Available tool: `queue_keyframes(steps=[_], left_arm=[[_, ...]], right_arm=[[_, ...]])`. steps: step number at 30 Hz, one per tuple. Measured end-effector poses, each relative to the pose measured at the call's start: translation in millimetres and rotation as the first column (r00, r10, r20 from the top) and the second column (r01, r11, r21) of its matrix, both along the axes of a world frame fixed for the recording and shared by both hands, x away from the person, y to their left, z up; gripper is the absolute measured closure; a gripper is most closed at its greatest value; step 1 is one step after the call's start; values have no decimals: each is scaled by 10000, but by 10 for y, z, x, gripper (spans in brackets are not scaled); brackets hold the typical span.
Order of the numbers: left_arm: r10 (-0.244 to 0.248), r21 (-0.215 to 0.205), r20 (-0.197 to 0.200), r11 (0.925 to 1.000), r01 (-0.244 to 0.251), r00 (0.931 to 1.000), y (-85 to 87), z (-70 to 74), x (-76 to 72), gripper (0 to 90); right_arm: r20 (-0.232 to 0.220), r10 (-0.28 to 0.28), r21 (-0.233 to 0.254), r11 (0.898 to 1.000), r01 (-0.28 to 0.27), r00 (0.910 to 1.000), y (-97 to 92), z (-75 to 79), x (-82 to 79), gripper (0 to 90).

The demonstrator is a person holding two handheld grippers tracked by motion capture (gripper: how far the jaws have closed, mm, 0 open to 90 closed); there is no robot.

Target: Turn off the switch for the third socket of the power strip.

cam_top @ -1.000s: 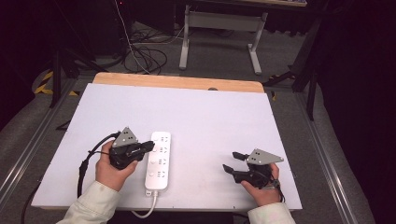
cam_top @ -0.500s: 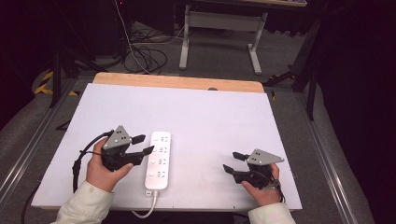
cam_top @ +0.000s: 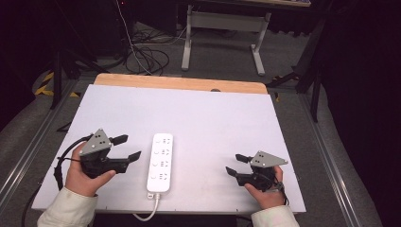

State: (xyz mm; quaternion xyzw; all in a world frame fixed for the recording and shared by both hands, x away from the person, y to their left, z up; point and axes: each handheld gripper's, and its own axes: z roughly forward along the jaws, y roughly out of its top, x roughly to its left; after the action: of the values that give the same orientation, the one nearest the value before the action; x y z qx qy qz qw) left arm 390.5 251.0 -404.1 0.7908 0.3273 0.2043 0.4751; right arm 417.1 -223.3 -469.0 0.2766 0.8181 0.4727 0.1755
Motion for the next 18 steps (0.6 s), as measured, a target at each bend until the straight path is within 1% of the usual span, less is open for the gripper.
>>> queue_keyframes(steps=[1, 3, 5, 9, 10, 14, 15, 16, 18], left_arm=[[0, 0, 0, 10000, 0, 10000, 0, 0, 0, 262], [90, -178, 143, 9998, -88, 9999, 93, -49, -7, 242], [92, -199, 135, 9998, -90, 9999, 125, -67, -6, 230], [149, -457, 174, 9989, -141, 9997, 254, -155, -14, 209], [149, -457, 174, 9989, -141, 9997, 254, -155, -14, 204], [129, -524, 176, 9986, -119, 9998, 340, -219, -23, 202], [140, -505, 201, 9986, -130, 9997, 358, -239, -23, 202], [118, -344, 158, 9993, -113, 9998, 396, -272, -20, 202], [141, -361, 95, 9993, -137, 9999, 409, -287, -26, 202]], right_arm=[[2, 2, 18, 10000, -2, 10000, 0, 1, -1, 385], [7, 8, 41, 10000, -8, 10000, -1, 2, -3, 384], [1, 15, 44, 10000, -15, 10000, 0, 2, -4, 384], [2, 29, 52, 10000, -29, 10000, 0, 2, -4, 384], [3, 29, 53, 10000, -29, 10000, -1, 2, -4, 384], [7, 36, 55, 10000, -36, 10000, -1, 3, -4, 384], [9, 39, 56, 10000, -39, 10000, -1, 3, -4, 383], [9, 39, 56, 10000, -39, 10000, -1, 3, -5, 383], [11, 30, 36, 10000, -30, 10000, 0, 2, -4, 384]])
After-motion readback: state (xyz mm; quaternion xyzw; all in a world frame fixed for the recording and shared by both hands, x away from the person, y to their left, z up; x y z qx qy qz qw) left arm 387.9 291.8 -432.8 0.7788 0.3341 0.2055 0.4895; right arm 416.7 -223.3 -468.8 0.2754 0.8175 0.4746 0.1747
